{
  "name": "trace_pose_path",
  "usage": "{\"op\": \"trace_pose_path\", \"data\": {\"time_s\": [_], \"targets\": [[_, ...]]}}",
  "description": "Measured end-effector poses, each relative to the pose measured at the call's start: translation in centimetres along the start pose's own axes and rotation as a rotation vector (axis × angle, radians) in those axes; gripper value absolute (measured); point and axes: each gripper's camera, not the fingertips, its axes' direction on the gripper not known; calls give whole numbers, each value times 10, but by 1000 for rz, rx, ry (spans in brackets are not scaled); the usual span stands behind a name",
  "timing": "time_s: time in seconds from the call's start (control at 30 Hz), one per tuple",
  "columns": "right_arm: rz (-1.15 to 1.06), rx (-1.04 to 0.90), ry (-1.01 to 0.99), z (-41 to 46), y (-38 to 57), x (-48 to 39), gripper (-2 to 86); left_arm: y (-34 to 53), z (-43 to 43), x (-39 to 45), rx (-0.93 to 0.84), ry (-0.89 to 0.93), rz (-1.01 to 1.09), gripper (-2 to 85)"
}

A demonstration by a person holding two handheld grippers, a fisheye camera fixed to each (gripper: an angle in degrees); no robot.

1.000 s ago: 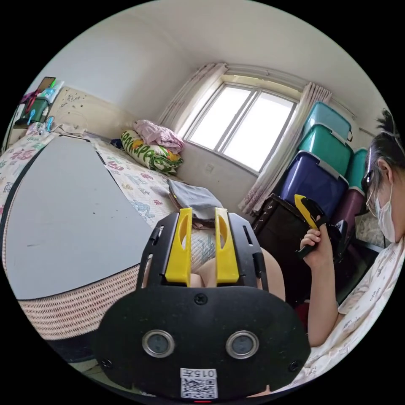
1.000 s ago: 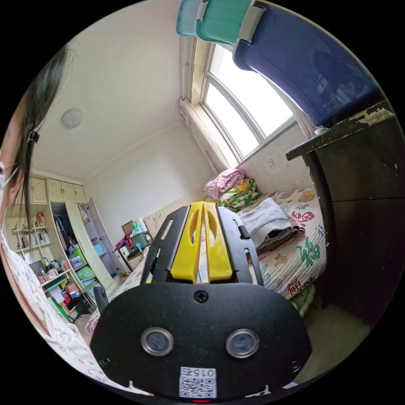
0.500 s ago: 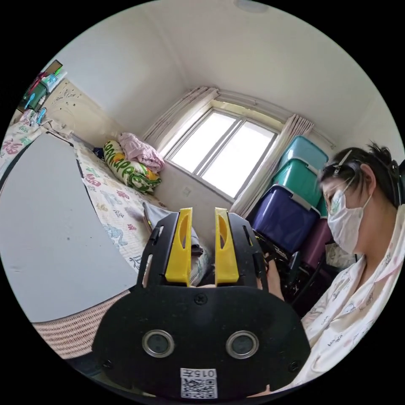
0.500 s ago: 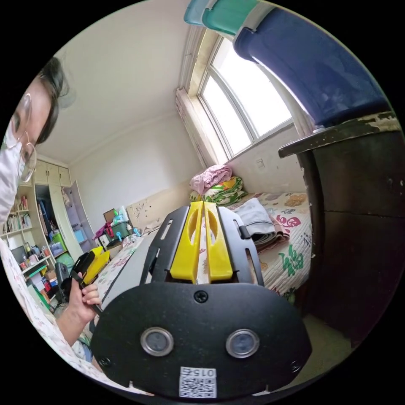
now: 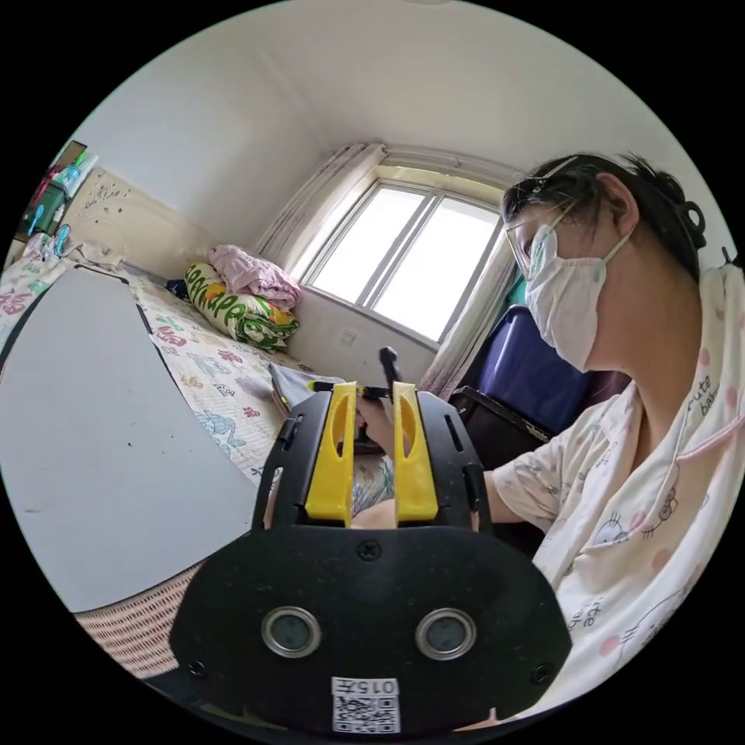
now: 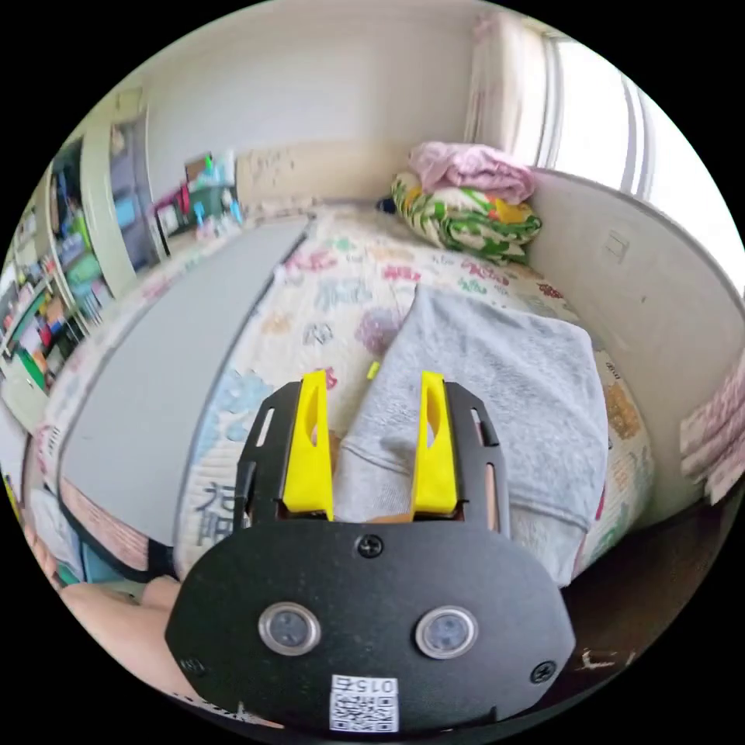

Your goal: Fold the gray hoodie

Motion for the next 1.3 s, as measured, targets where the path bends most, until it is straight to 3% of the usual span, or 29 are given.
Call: {"op": "trace_pose_path", "data": {"time_s": [0.1,0.23,0.3,0.4,0.6,0.87,1.1,1.3], "targets": [[-159,-238,152,79,-22,-36,178,-16,9,-36,-35,71,-86,77],[-144,-258,239,89,-18,-33,128,-32,15,-77,-39,172,-200,58],[-4,-210,105,54,-22,-8,68,-42,11,-89,16,181,-222,47],[156,-186,-80,16,-28,32,47,-57,20,-97,36,192,-200,46],[287,7,-456,-89,-17,65,17,-92,59,-122,-8,133,-166,55],[233,105,-559,-216,39,46,10,-108,148,-149,-140,101,-139,69],[238,55,-386,-260,126,14,16,-126,281,-192,-285,-19,-101,108],[188,17,-177,-253,119,-14,56,-159,406,-223,-381,-40,-133,129]]}}
